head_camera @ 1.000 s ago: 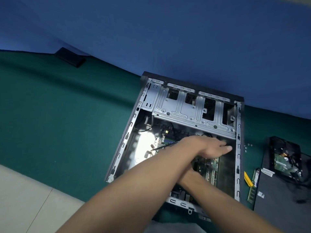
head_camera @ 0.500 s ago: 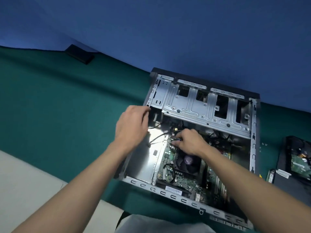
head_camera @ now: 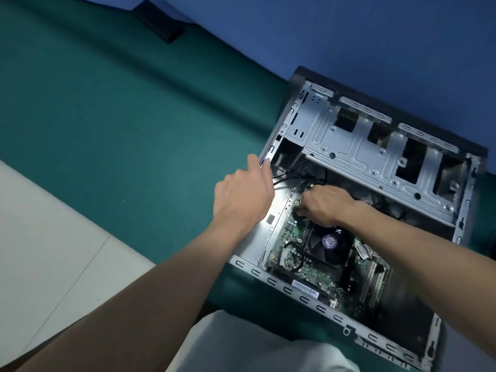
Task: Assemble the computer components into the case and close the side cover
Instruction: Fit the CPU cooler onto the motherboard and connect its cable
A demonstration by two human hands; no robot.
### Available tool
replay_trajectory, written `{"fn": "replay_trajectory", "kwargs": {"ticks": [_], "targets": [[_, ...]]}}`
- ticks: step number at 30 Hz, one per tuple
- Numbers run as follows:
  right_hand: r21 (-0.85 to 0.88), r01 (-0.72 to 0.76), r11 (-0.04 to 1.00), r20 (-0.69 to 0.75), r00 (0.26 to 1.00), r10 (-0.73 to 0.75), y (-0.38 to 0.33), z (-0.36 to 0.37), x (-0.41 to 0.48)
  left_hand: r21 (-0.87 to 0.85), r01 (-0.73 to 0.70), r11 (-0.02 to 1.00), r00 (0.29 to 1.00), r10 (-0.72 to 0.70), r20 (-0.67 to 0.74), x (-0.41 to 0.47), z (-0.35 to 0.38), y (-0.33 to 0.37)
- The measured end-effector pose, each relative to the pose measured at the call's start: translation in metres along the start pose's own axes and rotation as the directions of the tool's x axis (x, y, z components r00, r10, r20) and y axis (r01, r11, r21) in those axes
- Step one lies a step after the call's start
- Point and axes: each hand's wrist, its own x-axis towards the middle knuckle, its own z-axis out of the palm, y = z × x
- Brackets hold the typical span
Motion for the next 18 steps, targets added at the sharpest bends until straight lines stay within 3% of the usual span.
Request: {"fn": "replay_trajectory", "kwargs": {"ticks": [4, 12, 18], "targets": [[0.037, -0.070, 0.997, -0.030, 0.997, 0.071, -0.003, 0.003, 0.005, -0.030, -0.008, 1.000, 1.000, 0.008, -0.009, 0.001, 0.002, 0.000], [0.160, 0.037, 0.986, -0.221, 0.975, 0.000, 0.002, 0.019, 0.002, -0.061, 0.040, 0.997, 0.999, -0.041, -0.025, 0.002, 0.004, 0.001], [0.364, -0.036, 0.931, -0.099, 0.992, 0.077, 0.000, 0.014, 0.003, -0.068, 0.033, 0.997, 0.999, -0.036, -0.038, 0.002, 0.004, 0.001]]}}
